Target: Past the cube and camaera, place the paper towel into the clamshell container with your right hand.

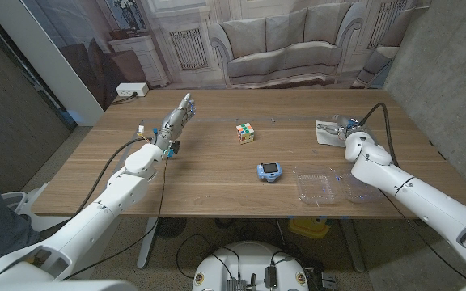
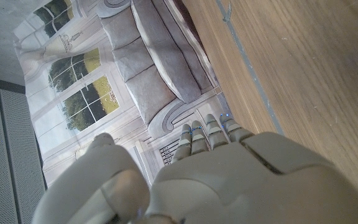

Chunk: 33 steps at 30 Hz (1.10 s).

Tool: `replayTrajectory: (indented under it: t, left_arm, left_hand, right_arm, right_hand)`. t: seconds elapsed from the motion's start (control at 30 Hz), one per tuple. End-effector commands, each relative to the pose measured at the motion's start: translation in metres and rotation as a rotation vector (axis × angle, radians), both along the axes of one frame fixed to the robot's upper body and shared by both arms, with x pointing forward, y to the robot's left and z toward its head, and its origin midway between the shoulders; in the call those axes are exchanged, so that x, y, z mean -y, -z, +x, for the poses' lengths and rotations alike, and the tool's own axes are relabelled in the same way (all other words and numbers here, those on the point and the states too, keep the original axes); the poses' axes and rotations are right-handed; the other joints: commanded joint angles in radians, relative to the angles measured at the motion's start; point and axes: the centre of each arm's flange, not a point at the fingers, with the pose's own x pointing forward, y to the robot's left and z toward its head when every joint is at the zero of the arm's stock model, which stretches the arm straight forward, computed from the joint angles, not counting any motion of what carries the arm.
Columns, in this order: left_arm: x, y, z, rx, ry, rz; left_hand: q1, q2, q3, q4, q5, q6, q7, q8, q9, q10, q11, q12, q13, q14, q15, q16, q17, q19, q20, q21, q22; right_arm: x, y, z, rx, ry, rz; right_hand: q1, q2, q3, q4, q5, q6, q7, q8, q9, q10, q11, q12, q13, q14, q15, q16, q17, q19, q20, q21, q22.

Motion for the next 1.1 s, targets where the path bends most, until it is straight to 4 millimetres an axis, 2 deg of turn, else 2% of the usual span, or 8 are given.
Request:
replayTrajectory:
  t: [0.03, 0.73, 1.1]
  left_arm:
    - [0.0008, 0.0022, 0.0001, -0.009, -0.006, -0.003]
    - [0.0046, 0.0001, 0.0044, -0.012, -0.005, -0.002]
    - [0.0063, -0.0005, 0.0056, -0.018, -0.003, 0.003]
  left_hand:
    - [0.005, 0.005, -0.008, 0.003, -0.001, 0.011, 0.002, -0.003, 0.001, 0.001, -0.002, 0.001, 0.004, 0.002, -0.004, -0.001, 0.003, -0.007, -0.009, -0.002, 0.003]
    - [0.006, 0.006, -0.011, 0.003, -0.002, 0.013, 0.002, -0.002, 0.001, 0.001, -0.001, 0.001, 0.004, 0.0, -0.002, -0.002, 0.003, -0.008, -0.008, -0.002, 0.003]
    - [0.006, 0.007, -0.014, 0.003, -0.003, 0.016, 0.002, -0.001, 0.001, 0.002, -0.001, 0.001, 0.004, -0.001, -0.001, -0.002, 0.003, -0.009, -0.007, -0.002, 0.003]
  right_arm:
    - [0.0002, 0.0045, 0.0078, -0.035, -0.004, 0.008]
    - [0.0038, 0.0089, 0.0117, -0.052, 0.016, 0.004]
    - [0.0044, 0.0122, 0.0145, -0.061, 0.039, -0.012]
  right_hand:
    - [0.008, 0.005, 0.001, -0.008, 0.006, -0.002, 0.0, 0.001, 0.003, -0.006, 0.003, -0.004, 0.002, 0.001, -0.002, -0.002, 0.002, 0.013, -0.028, -0.001, 0.006]
    - [0.023, 0.011, 0.007, -0.016, 0.007, -0.003, -0.002, 0.002, 0.004, -0.006, 0.002, -0.003, 0.002, 0.001, 0.0, -0.002, 0.002, 0.014, -0.022, -0.007, 0.006]
    - [0.068, 0.026, 0.027, -0.042, 0.011, -0.007, -0.005, 0.003, 0.004, -0.013, -0.001, -0.004, 0.002, -0.003, -0.002, -0.004, 0.001, 0.01, -0.019, -0.018, 0.006]
